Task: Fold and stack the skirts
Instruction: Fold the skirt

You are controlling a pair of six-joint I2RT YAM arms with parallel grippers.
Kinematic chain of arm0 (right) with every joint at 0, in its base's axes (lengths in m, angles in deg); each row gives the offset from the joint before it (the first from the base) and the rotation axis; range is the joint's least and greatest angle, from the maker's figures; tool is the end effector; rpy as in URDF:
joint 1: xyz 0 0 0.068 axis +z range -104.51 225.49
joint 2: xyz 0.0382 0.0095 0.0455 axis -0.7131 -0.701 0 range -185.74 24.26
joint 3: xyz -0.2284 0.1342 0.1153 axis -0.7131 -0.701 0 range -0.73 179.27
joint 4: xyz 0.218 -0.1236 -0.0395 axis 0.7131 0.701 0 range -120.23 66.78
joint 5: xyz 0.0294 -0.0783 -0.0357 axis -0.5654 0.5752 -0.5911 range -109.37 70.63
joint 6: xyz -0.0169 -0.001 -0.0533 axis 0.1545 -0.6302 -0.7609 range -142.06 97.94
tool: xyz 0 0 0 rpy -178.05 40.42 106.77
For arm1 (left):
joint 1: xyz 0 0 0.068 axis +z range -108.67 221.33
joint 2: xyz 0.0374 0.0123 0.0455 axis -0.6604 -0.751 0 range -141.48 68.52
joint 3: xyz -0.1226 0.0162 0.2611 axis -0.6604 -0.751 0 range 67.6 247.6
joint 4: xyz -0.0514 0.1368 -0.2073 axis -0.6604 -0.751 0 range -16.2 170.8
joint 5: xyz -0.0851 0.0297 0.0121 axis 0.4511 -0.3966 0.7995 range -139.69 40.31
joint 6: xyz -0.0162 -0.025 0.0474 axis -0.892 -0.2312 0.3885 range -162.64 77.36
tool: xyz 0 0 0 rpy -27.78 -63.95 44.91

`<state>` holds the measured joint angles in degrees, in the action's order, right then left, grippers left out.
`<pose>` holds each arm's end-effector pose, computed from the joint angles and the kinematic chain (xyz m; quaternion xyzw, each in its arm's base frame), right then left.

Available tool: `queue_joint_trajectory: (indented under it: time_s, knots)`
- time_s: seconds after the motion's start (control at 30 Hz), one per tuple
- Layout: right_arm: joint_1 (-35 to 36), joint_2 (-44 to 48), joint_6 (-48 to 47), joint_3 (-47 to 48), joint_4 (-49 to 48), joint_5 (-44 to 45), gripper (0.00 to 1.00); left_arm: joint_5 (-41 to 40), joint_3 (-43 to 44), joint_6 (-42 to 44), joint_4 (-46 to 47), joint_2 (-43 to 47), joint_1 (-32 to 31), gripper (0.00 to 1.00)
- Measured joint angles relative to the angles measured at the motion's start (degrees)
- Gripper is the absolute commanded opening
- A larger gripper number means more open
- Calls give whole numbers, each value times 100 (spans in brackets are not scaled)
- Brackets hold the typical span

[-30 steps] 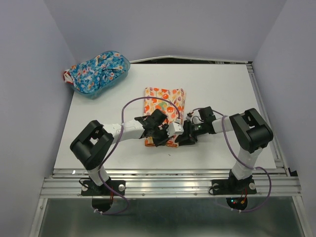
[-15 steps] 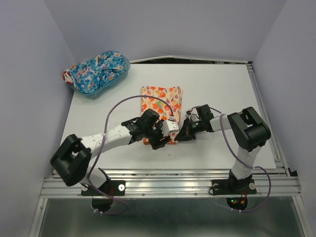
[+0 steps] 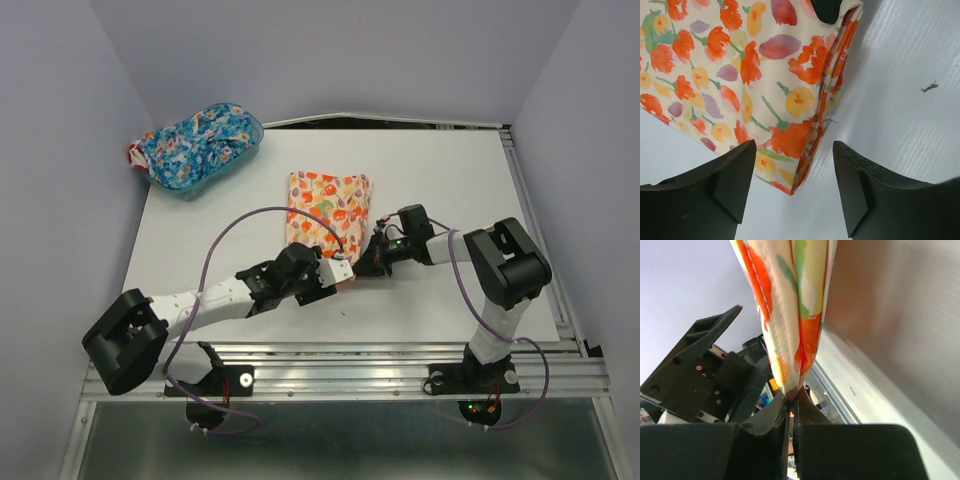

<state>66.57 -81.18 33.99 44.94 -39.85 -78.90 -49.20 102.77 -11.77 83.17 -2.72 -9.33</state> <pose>0.2919 0.1482 0.1379 -0.0839 -0.8292 -0.5493 0.0597 0.1583 -0.1936 0.2259 0.5772 0.6665 -0.0848 0.4642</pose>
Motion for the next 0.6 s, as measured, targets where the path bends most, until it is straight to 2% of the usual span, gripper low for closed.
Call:
queue_joint_trajectory:
  time_s: [0.37, 0.6]
  knots:
    - [0, 2, 782, 0, -424, -229, 1, -103, 7, 127, 651, -876, -114, 74]
    - [0, 4, 1696, -136, -1408, -321, 1, 11, 7, 125, 861, -911, -184, 73]
